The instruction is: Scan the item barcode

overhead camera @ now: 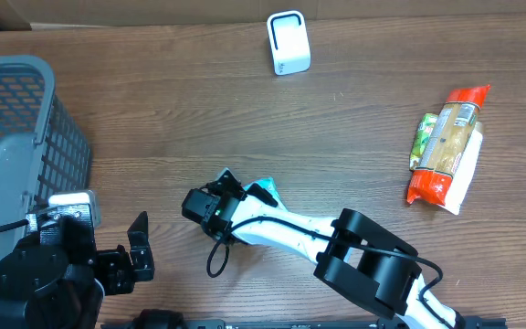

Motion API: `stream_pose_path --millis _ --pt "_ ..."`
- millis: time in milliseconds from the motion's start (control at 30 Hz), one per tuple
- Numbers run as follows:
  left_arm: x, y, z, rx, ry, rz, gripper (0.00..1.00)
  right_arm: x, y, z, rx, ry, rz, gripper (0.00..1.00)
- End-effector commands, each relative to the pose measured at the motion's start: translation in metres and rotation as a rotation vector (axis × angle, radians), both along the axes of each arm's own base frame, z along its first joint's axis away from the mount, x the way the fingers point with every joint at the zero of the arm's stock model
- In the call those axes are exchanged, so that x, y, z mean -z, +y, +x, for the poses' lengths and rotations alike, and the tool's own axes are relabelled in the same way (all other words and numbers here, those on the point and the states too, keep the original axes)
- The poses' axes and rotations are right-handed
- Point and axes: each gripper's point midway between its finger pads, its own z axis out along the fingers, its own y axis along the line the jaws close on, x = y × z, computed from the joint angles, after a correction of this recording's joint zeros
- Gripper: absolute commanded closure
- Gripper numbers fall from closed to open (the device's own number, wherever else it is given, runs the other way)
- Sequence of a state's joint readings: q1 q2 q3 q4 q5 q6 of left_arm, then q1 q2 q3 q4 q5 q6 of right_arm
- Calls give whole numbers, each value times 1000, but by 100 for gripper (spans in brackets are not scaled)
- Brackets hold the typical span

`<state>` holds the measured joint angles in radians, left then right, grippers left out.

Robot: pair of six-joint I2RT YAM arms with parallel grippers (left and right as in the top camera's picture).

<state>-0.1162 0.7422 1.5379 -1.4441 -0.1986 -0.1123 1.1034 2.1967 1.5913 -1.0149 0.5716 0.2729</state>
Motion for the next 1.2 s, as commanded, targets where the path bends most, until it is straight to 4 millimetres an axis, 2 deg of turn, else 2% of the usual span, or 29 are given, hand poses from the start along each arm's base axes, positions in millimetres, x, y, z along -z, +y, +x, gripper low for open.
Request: stream_pose_path --millis 0,167,233,300,367,467,633,733,933,967,1167 --pt "2 -1 2 -2 8 -10 0 -17 22 -13 22 147 148 96" --pt "2 -1 2 -2 8 -10 0 -82 57 -24 -51 346 491 96" --pt "2 -1 2 -2 9 -9 0 -122 77 -37 -142 565 765 96" --pt "2 -1 2 -2 8 -9 0 -139 82 -38 -181 701 917 96" --pt "2 -1 2 -2 8 -9 0 -143 80 -33 -190 797 1037 96" --pt "2 -1 2 -3 8 -10 0 -128 71 -25 -173 890 1154 96" --pt "2 -1 2 -3 8 -10 0 -71 49 -18 -46 930 1144 96" --pt "2 -1 2 -3 8 -10 0 -47 36 -14 17 914 1103 96" --pt "2 -1 2 -3 8 -10 0 -17 19 -3 117 846 998 96" --pt "2 -1 2 -2 9 -9 1 -10 14 0 146 823 964 95" --pt "2 -1 2 -3 8 -10 0 6 -4 7 213 756 860 86"
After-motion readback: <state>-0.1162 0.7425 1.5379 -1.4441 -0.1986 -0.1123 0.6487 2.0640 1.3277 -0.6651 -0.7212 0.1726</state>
